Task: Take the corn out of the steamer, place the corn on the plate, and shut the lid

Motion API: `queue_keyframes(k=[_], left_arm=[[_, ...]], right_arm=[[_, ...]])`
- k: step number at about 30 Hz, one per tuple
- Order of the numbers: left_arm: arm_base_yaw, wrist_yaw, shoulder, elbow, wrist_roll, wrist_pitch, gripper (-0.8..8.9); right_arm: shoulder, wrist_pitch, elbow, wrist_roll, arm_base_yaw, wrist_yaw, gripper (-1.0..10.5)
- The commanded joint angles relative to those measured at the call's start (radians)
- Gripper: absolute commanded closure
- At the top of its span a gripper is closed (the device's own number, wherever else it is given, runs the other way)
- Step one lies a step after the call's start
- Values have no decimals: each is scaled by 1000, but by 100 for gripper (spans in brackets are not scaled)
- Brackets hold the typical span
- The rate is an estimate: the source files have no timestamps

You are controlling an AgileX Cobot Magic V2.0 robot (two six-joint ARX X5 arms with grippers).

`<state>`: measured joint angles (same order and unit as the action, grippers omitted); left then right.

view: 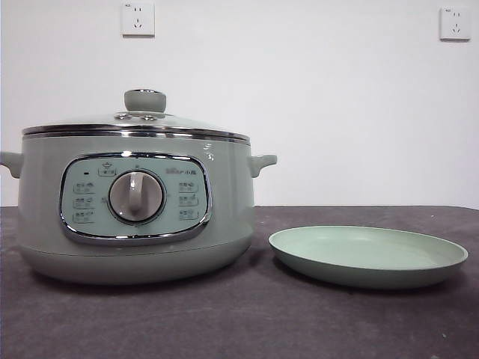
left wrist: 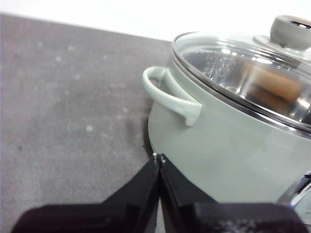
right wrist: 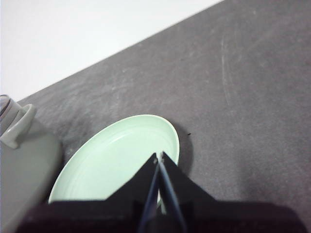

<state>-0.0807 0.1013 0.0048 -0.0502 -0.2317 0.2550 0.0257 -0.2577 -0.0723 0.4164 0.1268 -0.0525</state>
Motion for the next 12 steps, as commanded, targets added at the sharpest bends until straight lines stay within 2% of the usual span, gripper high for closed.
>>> queue_keyframes(k=[1, 6, 12], left_arm=[[-1, 8, -3, -55, -39, 32, 821], [-1, 8, 15, -183, -38, 148, 821], [-1, 21, 119, -346, -37, 177, 821]], right_arm=[[24, -16, -75, 13, 0, -3, 958], [121, -73, -237, 11, 0, -48, 958], [290, -119, -429, -60, 0, -163, 958]])
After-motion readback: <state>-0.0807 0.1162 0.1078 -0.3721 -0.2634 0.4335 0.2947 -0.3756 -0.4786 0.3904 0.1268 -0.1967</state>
